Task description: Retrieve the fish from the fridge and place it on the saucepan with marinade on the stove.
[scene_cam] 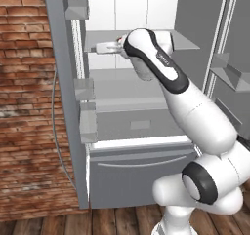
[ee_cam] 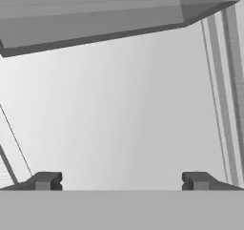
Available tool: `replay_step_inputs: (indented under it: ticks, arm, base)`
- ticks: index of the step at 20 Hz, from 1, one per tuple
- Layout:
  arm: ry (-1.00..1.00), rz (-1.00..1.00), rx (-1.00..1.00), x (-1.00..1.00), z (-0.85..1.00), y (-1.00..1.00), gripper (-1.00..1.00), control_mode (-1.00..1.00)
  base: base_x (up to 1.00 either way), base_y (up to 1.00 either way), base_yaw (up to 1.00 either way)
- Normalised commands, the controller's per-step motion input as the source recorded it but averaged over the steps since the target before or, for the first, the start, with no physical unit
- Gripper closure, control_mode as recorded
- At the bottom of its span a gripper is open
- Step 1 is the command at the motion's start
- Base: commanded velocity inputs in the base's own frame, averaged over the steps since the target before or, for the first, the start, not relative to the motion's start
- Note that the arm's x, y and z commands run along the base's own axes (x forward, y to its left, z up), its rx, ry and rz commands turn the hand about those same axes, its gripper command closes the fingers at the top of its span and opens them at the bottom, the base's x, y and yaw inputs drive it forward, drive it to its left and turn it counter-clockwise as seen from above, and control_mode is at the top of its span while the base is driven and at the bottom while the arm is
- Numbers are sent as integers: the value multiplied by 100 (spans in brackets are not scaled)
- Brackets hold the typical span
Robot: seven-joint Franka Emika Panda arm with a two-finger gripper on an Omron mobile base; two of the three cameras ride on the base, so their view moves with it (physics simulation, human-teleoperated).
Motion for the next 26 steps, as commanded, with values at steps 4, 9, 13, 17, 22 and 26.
replay_step_inputs:
  ticks: [4, 9, 13, 17, 22, 26]
  arm:
    - [0, -11, -23, -50, 2, -78, -100, -100]
    - [0, -15, -29, -64, 0, -86, -100, -100]
    - [-4, -19, -24, -85, -1, -56, -100, -100]
    - [-9, -19, -8, -92, -4, -21, -100, -100]
    - [-6, -21, 0, -100, -22, -18, -100, -100]
    - [-20, -18, 0, -86, -18, -33, -100, -100]
  base:
    - [0, 0, 0]
    - [0, 0, 0]
    - [0, 0, 0]
    - [0, 0, 0]
    - [0, 0, 0]
    - [0, 0, 0]
